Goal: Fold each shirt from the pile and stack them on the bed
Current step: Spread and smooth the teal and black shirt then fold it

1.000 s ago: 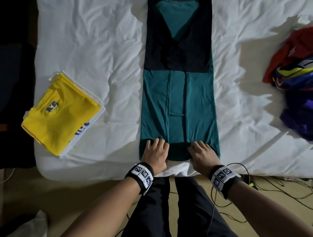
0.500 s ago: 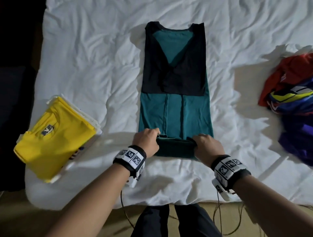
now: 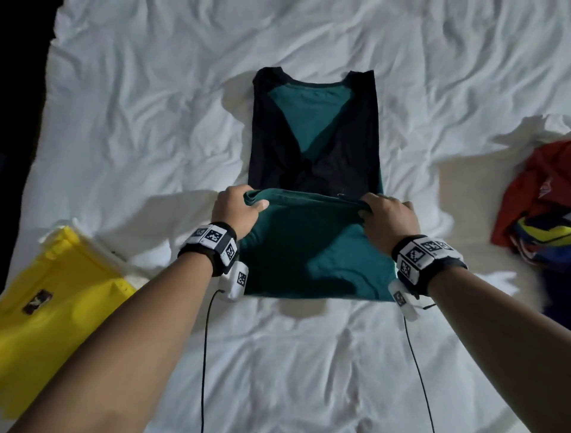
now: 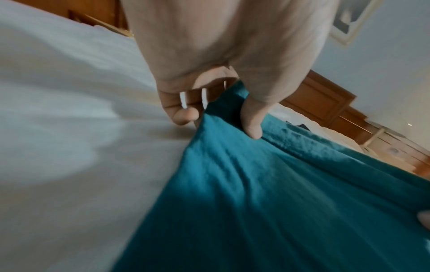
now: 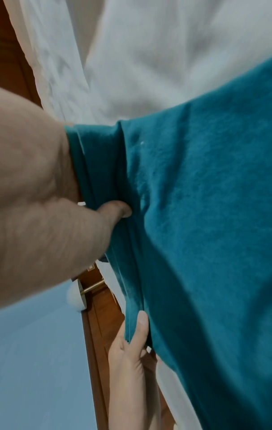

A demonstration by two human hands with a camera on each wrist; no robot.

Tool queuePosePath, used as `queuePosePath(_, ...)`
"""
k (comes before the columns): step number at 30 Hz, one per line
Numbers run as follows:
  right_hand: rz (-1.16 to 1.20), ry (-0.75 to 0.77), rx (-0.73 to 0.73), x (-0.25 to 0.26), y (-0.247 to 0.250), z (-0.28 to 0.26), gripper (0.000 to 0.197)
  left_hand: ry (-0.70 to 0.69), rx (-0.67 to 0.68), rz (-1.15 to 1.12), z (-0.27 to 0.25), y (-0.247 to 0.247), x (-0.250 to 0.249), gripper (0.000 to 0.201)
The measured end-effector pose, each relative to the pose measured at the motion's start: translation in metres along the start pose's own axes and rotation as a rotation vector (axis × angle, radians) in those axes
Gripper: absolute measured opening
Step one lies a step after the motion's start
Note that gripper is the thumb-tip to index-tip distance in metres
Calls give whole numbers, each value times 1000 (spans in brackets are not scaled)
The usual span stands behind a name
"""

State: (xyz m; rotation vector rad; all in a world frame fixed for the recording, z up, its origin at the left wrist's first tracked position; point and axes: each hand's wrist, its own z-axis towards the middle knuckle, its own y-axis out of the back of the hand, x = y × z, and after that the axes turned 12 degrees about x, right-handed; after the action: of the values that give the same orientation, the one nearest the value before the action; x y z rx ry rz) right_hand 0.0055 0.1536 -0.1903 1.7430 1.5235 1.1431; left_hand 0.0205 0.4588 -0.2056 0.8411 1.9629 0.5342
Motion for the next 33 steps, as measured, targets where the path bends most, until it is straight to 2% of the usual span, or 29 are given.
queuePosePath(9,111,19,-122,-15,15,61,16,-2,-95,-149,57,1,3,36)
queuePosePath(16,98,50,-145,-22,20,91,16,-14,-107,-134,81,2,4,30)
queuePosePath(18,67,52,-165,-19,19,91,22,-18,-149,-69,76,0,-1,22)
queuePosePath(19,31,38,-201,-16,17,88,27,-26,-205,37,69,-3,-4,30)
queuePosePath(21,-28,-9,-297,-3,10,72,43,-40,-283,307,46,-20,-14,61)
queuePosePath(22,-24,-9,-325,8,3,60,54,-92,-281,396,29,-33,-23,71)
queuePosePath(23,-9,22,-321,20,-8,49,61,-160,-224,465,13,-49,-32,74)
queuePosePath(25,-39,141,-202,44,-36,34,66,-286,-47,572,-6,-84,-36,72)
queuePosePath(27,-120,205,-64,53,-63,32,66,-339,53,646,-3,-102,-26,73)
queuePosePath(30,-151,192,22,39,-75,45,65,-337,81,680,14,-101,-10,71)
queuePosePath(33,-187,149,21,11,-73,48,65,-298,53,675,20,-91,2,70)
